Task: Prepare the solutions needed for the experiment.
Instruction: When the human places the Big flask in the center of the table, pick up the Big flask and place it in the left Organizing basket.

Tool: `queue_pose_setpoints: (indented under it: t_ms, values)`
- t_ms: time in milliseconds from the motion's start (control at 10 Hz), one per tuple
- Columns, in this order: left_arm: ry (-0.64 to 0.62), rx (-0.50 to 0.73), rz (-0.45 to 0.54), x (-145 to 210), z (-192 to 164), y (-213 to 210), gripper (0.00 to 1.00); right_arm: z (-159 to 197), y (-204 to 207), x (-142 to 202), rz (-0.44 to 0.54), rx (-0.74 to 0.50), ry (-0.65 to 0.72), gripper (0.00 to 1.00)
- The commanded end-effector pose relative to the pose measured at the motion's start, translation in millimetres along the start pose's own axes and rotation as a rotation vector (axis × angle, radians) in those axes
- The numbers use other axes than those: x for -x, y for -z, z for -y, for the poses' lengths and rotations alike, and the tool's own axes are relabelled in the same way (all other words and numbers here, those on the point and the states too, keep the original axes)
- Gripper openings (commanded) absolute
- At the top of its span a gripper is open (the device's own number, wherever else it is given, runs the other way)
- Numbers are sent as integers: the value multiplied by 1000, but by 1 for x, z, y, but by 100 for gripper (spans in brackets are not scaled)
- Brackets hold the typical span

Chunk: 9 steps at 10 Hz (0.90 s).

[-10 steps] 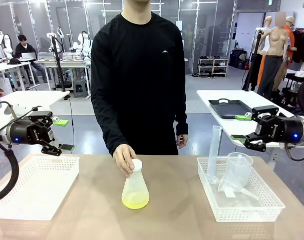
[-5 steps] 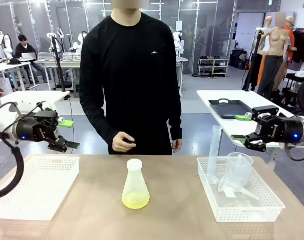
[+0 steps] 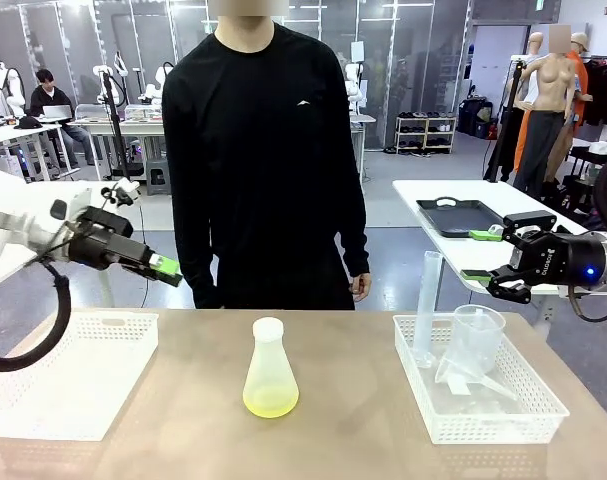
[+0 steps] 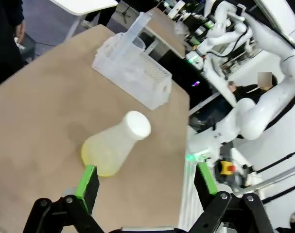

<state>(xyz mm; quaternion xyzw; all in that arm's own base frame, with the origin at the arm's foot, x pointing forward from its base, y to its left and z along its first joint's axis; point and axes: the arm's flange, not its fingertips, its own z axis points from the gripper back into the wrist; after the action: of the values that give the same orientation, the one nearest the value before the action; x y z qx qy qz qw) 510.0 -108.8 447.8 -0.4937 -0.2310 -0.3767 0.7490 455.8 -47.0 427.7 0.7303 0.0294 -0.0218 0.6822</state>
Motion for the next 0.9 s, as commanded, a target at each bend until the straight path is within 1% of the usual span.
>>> queue_pose_setpoints:
  t_ms: [0,100,500,600,700,800]
  values:
    - [56,-99,-61,-8,-8,30,100,-1,0,0,0,-21,-13,63]
    - [0,0,0,0,0,0,100,-1,0,0,0,-21,-13,63]
    - [0,0,0,0,0,0,100,-1,0,0,0,-21,-13,63]
    - [9,-19,-7,1,-4,2,100,-1,0,0,0,-21,-13,63]
    - [213,-67,21,-16,-28,22,100,-1,0,0,0,-21,-13,63]
    - [423,-2,84,-34,-53,30,100,-1,0,0,0,-21,-13,63]
